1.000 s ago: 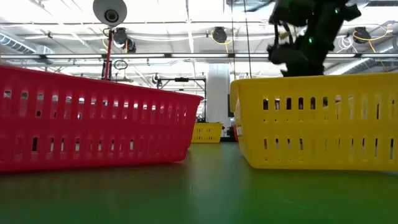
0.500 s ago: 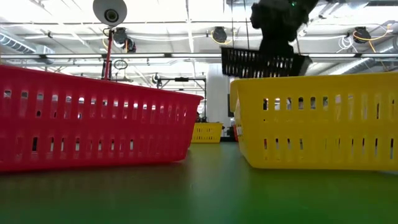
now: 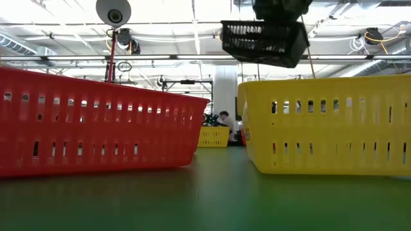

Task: Stack baskets by color
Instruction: Stack the bottom right black bin on the top black bin

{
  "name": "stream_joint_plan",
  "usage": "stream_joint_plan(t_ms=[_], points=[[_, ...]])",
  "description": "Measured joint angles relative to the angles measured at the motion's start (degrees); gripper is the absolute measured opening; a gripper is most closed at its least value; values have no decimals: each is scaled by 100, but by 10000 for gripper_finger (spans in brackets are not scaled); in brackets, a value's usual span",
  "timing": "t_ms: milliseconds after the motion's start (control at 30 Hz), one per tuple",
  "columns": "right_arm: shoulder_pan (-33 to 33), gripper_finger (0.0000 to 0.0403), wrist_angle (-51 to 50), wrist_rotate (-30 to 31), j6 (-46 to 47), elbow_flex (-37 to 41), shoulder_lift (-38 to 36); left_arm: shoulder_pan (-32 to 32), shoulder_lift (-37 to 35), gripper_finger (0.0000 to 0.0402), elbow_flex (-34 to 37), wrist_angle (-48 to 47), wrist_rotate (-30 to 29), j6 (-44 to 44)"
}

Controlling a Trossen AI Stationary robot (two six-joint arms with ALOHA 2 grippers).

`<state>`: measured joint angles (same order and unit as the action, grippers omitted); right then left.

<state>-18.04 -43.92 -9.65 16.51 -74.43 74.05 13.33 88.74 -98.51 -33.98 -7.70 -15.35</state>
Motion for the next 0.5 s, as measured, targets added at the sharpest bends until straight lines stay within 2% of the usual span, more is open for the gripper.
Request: stream_joint_plan(t_ms=[267, 500], points=[[-60, 13, -156, -397, -205, -215, 401, 6, 681, 184, -678, -739, -252, 33], [-68, 13, -142, -568, -249, -215, 517, 26, 1126, 256, -694, -961, -338, -66]])
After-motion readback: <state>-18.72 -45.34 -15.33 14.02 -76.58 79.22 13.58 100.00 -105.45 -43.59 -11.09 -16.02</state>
